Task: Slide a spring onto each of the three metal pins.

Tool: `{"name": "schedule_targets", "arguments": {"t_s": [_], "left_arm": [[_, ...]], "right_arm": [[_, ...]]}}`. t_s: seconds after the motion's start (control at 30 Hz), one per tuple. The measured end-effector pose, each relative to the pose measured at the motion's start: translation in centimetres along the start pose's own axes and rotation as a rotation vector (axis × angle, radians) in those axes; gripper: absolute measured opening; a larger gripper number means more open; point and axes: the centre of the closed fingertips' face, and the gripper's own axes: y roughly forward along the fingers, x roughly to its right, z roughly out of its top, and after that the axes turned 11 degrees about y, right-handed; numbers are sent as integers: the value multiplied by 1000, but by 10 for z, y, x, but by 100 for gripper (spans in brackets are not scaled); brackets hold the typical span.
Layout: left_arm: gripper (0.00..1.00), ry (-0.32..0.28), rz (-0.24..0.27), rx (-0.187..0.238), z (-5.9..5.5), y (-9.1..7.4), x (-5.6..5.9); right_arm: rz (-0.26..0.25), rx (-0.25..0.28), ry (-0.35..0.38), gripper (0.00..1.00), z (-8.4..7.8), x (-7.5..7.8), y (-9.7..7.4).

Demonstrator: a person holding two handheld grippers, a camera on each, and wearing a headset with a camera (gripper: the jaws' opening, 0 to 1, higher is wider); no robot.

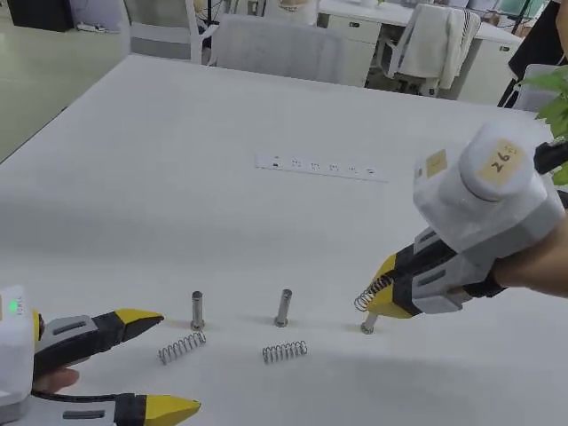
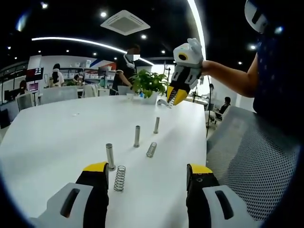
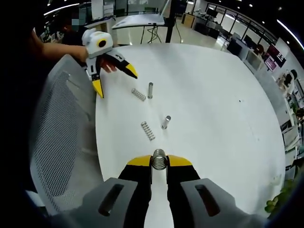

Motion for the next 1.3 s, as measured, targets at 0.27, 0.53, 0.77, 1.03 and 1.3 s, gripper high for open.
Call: {"name": "schedule_targets", "arguments": {"t_s": [0.27,0.53,0.77,1.03,1.3], "left_arm": [[66,-5,11,5,0,-2,0],[67,-5,16,9,1,-3,0],[68,-3,15,8,1,-4,2],[69,-4,21,4,0,-5,1],[70,-3,22,6,0,-6,1]], "right_arm": [[-53,-38,24,9,-9,26,-5],[-69,-91,40,9,-21,43,4],[-48,-119,63,9,-28,47,14],[-38,-152,73,9,-36,51,25],[-30,-157,84,9,-39,52,29]]}}
